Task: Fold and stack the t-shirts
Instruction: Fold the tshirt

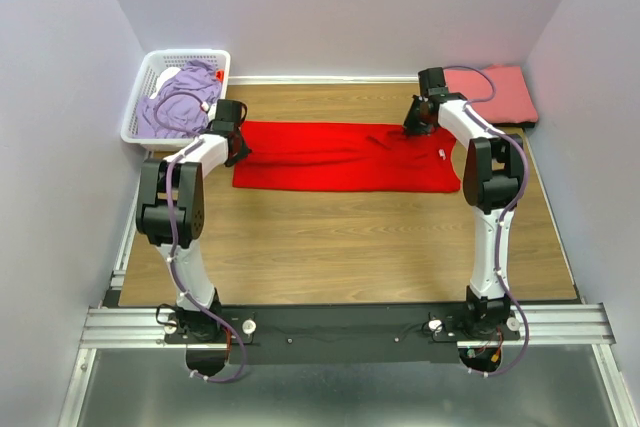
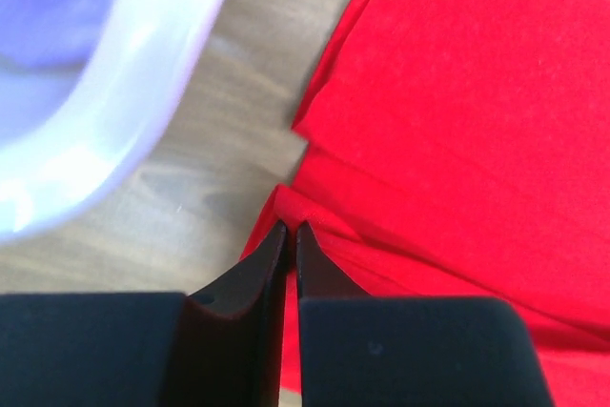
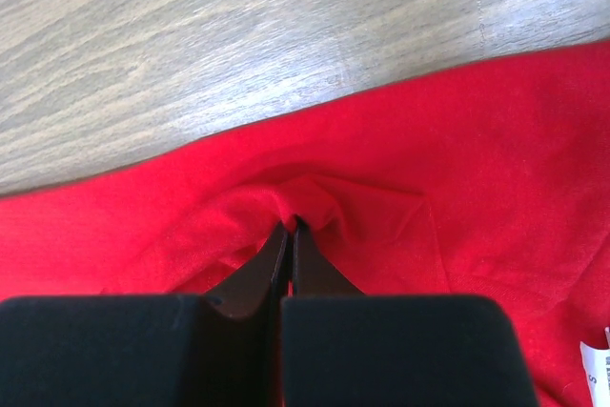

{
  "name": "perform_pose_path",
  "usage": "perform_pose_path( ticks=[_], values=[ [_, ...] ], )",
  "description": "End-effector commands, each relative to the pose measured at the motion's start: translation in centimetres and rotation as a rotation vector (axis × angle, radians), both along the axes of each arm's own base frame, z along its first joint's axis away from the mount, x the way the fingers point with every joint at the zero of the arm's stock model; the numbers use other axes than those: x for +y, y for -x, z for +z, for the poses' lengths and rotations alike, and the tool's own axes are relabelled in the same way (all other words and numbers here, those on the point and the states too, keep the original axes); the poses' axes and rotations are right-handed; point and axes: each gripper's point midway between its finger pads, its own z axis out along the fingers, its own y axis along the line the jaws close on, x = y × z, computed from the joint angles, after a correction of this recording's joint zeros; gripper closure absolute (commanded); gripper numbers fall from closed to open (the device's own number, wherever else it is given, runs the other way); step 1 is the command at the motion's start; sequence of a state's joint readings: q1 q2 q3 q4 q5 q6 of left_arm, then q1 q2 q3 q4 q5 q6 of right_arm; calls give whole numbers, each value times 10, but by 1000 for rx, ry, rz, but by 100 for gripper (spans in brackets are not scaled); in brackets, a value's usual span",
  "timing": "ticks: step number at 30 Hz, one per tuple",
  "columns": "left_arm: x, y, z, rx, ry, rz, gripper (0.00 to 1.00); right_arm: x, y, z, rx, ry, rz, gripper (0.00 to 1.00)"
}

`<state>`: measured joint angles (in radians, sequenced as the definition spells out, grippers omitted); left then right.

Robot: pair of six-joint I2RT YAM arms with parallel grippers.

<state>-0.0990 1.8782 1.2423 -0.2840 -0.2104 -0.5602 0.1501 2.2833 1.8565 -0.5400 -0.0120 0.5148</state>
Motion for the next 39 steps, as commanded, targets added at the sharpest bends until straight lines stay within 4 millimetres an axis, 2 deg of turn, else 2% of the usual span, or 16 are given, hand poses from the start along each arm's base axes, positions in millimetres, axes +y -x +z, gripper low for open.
perform_pose_path(
  ticks=[1, 4, 9, 10, 13, 16, 18, 19, 21, 22, 26, 27, 30, 34, 37, 39],
  values=[
    [0, -5, -11, 56, -9, -43, 85, -4, -3, 1, -12, 13, 11, 94],
    [1, -7, -13, 63, -9, -48, 80, -7, -2, -1, -8, 18, 5, 92],
    [6, -12, -11, 60, -10, -40, 68, -24, -4, -3, -6, 44, -39, 89],
    [7, -12, -10, 58, -9, -41, 63, -26, -6, -2, -9, 42, -43, 87],
    [6, -10, -7, 54, -7, -44, 57, -26, -9, 2, -19, 37, -39, 84],
    [3, -11, 10, 15, 5, -64, 46, -23, -10, 8, -31, 29, -31, 80],
    [2, -8, 16, 3, 13, -69, 43, -24, -11, 11, -37, 31, -33, 78],
    [0, -8, 28, -23, 19, -75, 42, -25, -11, 14, -43, 33, -33, 75],
    [-1, -7, 36, -42, 22, -81, 40, -26, -11, 24, -59, 35, -34, 71],
    [-2, -3, 41, -36, 27, -95, 39, -27, -11, 29, -68, 37, -38, 65],
    [-14, 5, 51, -65, 64, -142, 36, -31, -9, 50, -104, 41, -37, 55],
    [-16, 7, 55, -75, 65, -146, 35, -34, -6, 60, -118, 43, -41, 53],
    [-25, 13, 72, -115, 57, -167, 32, -40, 1, 71, -131, 48, -47, 49],
    [-38, 23, 86, -155, 32, -194, 32, -53, 22, 80, -127, -6, -73, 47],
    [-51, 31, 74, -144, 24, -231, 39, -56, 43, 77, -126, -111, -92, 51],
    [-53, 36, 57, -108, 26, -240, 44, -54, 61, 68, -121, -154, -93, 54]
  ],
)
